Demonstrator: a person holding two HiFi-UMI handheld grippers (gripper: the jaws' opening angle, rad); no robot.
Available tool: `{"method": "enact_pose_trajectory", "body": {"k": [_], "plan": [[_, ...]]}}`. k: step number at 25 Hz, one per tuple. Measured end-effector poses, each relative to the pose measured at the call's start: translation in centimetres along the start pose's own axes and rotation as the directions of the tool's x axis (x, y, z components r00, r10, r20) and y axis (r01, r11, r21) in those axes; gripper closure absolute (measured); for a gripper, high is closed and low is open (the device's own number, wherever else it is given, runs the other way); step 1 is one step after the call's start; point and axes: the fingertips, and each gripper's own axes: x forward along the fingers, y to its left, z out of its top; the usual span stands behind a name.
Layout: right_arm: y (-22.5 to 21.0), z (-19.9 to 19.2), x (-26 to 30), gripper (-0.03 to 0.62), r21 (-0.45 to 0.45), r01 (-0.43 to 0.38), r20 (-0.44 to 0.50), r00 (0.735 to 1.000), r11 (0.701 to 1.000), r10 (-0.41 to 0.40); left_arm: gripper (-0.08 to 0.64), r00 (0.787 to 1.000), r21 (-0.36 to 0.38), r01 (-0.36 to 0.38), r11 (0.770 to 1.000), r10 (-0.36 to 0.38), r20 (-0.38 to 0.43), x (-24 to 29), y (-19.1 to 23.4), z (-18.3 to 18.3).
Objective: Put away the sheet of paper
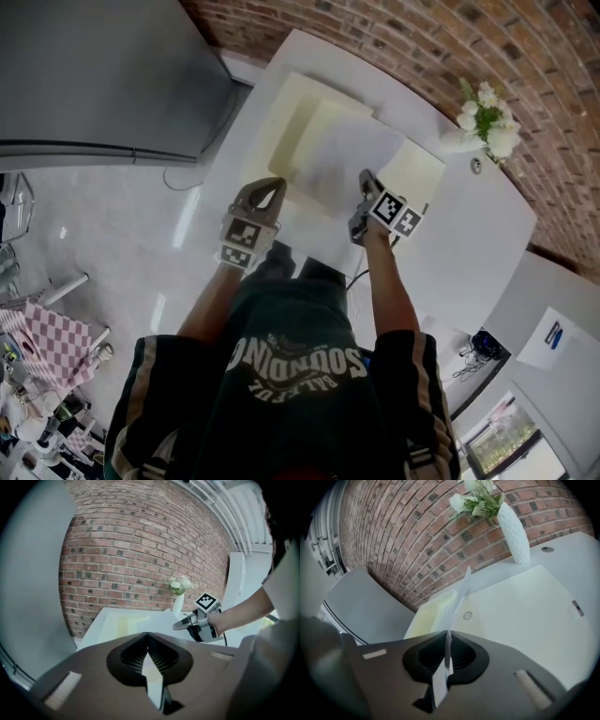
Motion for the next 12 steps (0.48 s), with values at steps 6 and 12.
{"method": "enact_pose_trajectory", "body": {"k": [6,12], "plan": [[0.9,-0.3,1.5,0.591,-0.002,-0.014,-0.021,1.000,1.000,0.014,0.551,1.000,-0.020,-0.020,1.000,0.020,-0.002,-0.4,0.5,-0.4],[1.6,-0.3,2.8,0.591,-0.017,-0.013,-0.042,0.999,1.000,0.013,0.551,0.999,-0.040,-0.038,0.998,0.039,0.004,-0.5,0.9,-0.3]]}}
